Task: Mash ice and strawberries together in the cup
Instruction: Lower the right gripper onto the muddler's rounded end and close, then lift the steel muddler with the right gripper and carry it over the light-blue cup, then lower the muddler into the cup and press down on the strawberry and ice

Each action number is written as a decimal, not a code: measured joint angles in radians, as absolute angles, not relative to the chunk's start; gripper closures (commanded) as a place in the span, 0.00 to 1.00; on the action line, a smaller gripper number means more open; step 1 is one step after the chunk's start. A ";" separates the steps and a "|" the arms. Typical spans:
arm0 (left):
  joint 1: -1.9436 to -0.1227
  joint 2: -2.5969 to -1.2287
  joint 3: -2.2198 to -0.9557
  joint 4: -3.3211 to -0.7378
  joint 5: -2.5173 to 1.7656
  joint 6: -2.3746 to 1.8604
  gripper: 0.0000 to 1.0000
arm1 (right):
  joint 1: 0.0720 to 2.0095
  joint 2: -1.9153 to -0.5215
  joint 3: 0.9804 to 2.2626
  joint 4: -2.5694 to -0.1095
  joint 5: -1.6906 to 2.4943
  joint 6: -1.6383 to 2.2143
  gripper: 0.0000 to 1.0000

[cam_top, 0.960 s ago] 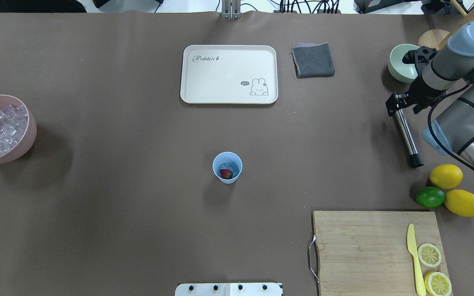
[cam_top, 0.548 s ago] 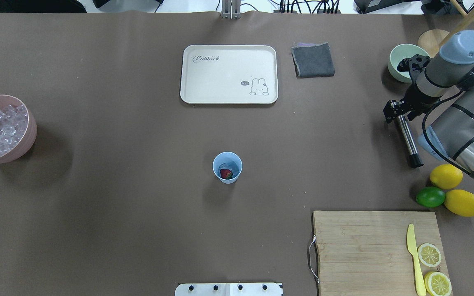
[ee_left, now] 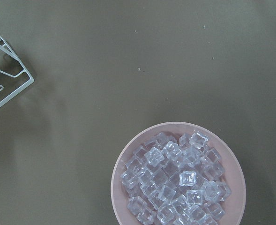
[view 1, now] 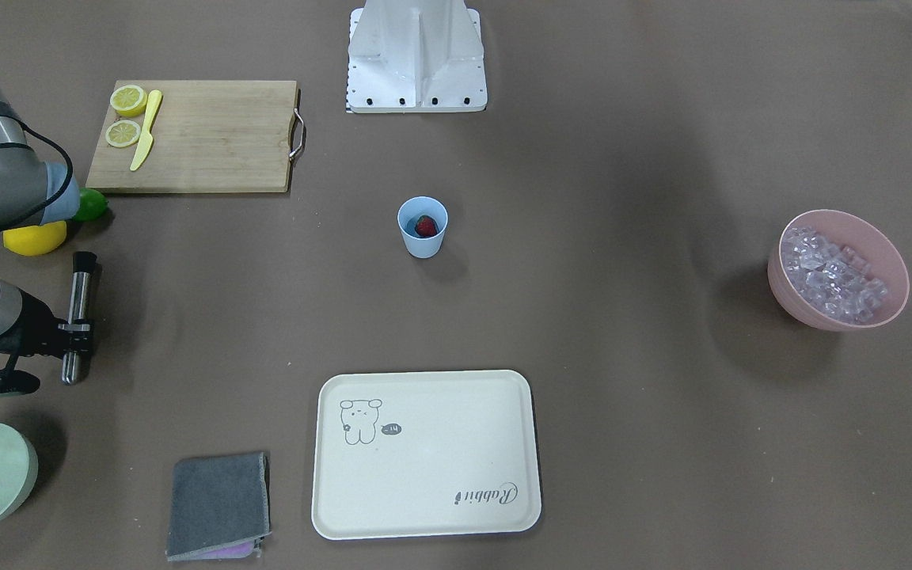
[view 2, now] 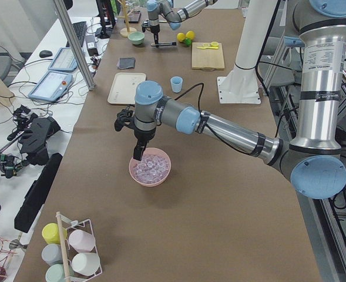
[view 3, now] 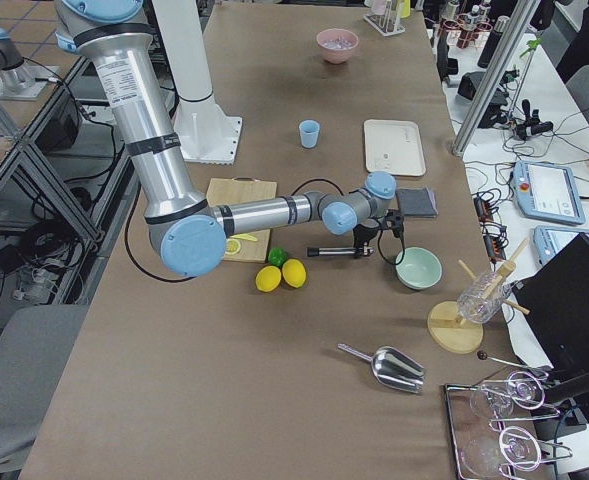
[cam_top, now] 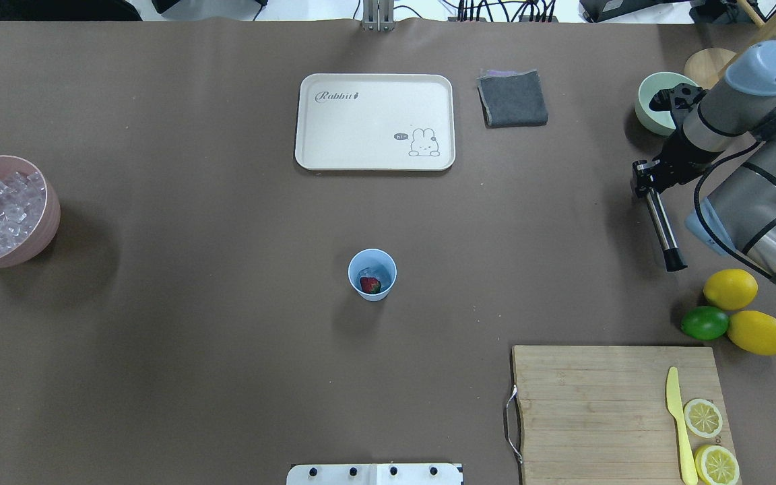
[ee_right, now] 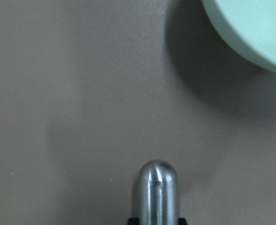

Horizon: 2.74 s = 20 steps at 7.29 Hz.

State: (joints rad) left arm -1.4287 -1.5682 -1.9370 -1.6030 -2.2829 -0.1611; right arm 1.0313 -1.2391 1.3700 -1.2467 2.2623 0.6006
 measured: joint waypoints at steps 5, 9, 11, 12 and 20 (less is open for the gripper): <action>-1.427 -1.579 -1.907 -1.602 -2.290 -0.161 0.03 | 0.933 -1.191 1.832 -1.324 2.150 0.654 1.00; -1.426 -1.586 -1.876 -1.600 -2.291 -0.161 0.03 | 0.672 -0.990 1.964 -1.189 1.710 0.838 1.00; -1.426 -1.584 -1.869 -1.595 -2.291 -0.161 0.03 | 0.548 -0.984 1.928 -0.962 1.454 0.858 1.00; -1.426 -1.586 -1.865 -1.587 -2.290 -0.161 0.03 | 0.492 -0.988 1.898 -0.874 1.343 0.858 1.00; -1.424 -1.631 -1.850 -1.507 -2.286 -0.163 0.03 | 0.213 -1.080 1.680 -0.351 0.836 0.707 1.00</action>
State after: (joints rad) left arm -1.4241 -1.6308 -1.8500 -1.5067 -2.2862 -0.1626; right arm 0.2128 -1.0798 1.6800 -0.3509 0.8356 0.7069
